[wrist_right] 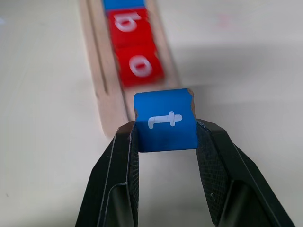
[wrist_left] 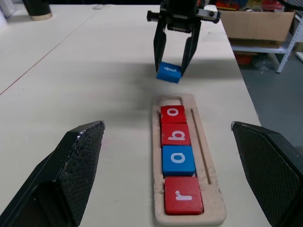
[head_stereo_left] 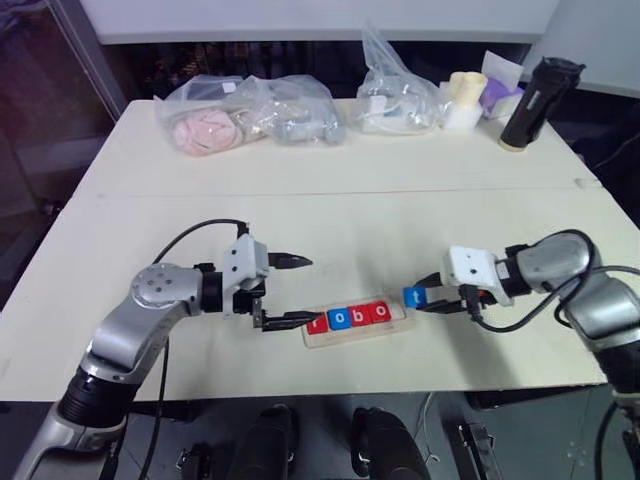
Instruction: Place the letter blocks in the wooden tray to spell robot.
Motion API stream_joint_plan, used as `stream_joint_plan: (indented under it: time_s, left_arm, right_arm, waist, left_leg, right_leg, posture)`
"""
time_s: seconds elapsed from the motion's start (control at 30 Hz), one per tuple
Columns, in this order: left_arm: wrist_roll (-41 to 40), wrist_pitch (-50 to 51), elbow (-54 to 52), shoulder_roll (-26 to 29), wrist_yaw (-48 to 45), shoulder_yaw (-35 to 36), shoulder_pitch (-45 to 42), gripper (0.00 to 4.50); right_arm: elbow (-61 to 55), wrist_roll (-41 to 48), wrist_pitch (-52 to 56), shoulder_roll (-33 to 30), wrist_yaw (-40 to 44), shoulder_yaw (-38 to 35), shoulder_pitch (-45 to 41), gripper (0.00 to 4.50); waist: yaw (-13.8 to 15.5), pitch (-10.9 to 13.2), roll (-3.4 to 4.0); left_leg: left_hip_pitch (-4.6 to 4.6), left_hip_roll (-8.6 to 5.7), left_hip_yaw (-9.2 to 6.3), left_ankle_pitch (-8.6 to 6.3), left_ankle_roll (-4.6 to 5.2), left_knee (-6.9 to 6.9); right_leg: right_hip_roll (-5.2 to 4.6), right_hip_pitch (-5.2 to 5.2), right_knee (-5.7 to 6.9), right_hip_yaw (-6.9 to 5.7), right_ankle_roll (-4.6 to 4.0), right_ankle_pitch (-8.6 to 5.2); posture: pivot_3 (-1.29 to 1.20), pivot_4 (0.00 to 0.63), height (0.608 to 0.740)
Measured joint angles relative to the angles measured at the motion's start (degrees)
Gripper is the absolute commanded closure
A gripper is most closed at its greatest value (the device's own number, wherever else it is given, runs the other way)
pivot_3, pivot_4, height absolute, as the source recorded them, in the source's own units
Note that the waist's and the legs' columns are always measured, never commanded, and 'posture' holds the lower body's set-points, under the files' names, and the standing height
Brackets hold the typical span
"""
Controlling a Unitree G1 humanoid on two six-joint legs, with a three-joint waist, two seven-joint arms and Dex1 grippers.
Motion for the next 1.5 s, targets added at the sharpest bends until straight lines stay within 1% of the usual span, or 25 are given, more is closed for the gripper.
stream_joint_plan:
  time_s: [0.1,0.47,0.57,1.0,1.5]
  left_arm:
    - [0.0,0.0,-0.17,-0.07,0.54,0.02,0.09,0.0]
    - [-0.1,0.14,-1.6,0.35,2.21,0.32,1.26,0.0]
    - [-0.23,0.43,-2.03,0.35,2.37,0.32,1.55,0.0]
    - [-0.38,1.06,-2.42,0.34,3.46,0.31,2.09,0.0]
    - [-0.42,1.19,-2.69,0.34,3.64,0.31,2.24,0.0]
  right_arm:
    - [2.06,-1.37,-0.97,1.3,0.31,2.2,-1.07,3.39]
    - [5.26,-3.46,-2.57,3.02,2.41,4.28,-3.6,3.39]
    - [5.27,-3.56,-2.64,3.33,3.0,4.61,-3.81,3.39]
    - [5.67,-4.61,-2.66,5.4,3.62,4.88,-5.37,3.39]
    - [6.2,-5.62,-2.03,5.57,4.16,4.93,-5.39,3.39]
  waist:
    - [-0.15,0.0,0.0]
    - [-0.17,0.0,0.0]
    - [-0.19,0.0,0.0]
    - [-0.19,0.0,0.0]
    - [-0.18,0.0,0.0]
  left_leg:
    - [-0.01,-0.03,0.06,0.0,0.0,0.0]
    - [0.02,-0.02,0.05,0.01,-0.01,0.0]
    - [0.02,-0.02,0.05,0.01,-0.01,0.0]
    - [0.03,-0.02,0.05,0.01,-0.02,0.02]
    - [0.03,-0.02,0.05,0.01,-0.02,0.02]
  right_leg:
    - [-0.02,0.0,-0.04,0.03,0.01,0.01]
    - [0.0,-0.01,0.05,0.04,0.03,0.02]
    - [0.01,-0.01,0.05,0.04,0.14,0.09]
    - [0.02,-0.01,0.07,0.04,0.14,0.09]
    - [0.05,-0.01,0.09,0.04,0.15,0.09]
  posture:
    - [0.0,0.15,0.74]
    - [0.0,0.15,0.74]
    - [0.0,0.15,0.74]
    - [0.0,0.15,0.74]
    - [0.0,0.15,0.74]
